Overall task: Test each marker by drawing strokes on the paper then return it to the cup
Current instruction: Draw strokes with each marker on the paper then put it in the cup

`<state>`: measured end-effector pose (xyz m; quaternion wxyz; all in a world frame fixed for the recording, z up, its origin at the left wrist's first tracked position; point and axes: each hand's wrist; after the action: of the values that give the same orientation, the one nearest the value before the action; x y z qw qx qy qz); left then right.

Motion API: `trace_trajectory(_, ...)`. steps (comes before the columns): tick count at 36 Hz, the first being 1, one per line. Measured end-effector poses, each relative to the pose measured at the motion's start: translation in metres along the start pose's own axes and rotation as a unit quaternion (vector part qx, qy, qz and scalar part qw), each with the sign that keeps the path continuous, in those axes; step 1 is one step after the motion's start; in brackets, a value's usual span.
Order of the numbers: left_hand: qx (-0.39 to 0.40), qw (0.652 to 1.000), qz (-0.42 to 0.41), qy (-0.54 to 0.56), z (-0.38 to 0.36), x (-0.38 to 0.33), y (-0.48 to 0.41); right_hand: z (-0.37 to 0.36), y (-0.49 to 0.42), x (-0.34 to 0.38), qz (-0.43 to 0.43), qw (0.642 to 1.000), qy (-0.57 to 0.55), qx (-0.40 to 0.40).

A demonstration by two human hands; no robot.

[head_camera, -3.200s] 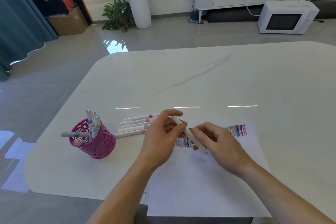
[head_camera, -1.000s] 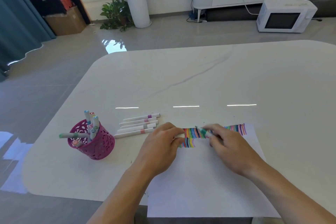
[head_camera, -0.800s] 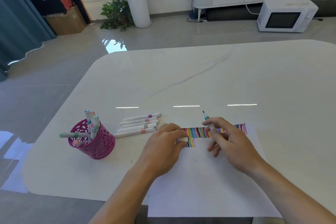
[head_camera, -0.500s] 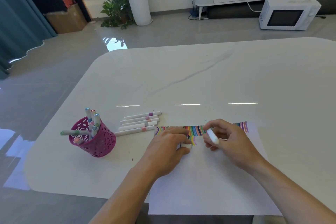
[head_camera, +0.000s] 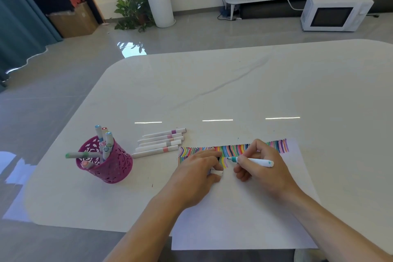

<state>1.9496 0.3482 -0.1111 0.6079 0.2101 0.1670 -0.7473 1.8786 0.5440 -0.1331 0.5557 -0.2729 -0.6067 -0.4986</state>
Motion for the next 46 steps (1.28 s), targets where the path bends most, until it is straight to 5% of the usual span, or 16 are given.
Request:
trace_trajectory(41, 0.012, 1.000, 0.018, 0.002, -0.001, 0.004, 0.001, -0.002, 0.002, 0.012, -0.043, 0.998, 0.053, -0.011)
trace_trajectory(46, 0.010, 1.000, 0.022, 0.011, 0.001, 0.004, 0.001, 0.003, -0.002, 0.012, -0.035, 0.999, -0.016, -0.027)
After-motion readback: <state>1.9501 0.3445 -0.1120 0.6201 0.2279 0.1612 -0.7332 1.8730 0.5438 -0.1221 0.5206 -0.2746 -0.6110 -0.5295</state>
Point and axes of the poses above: each hand's wrist, its own y-axis away from the middle knuckle, its own z-axis out of the back of the hand, x = y × z, and after that the axes turned 9 degrees about -z, right-handed
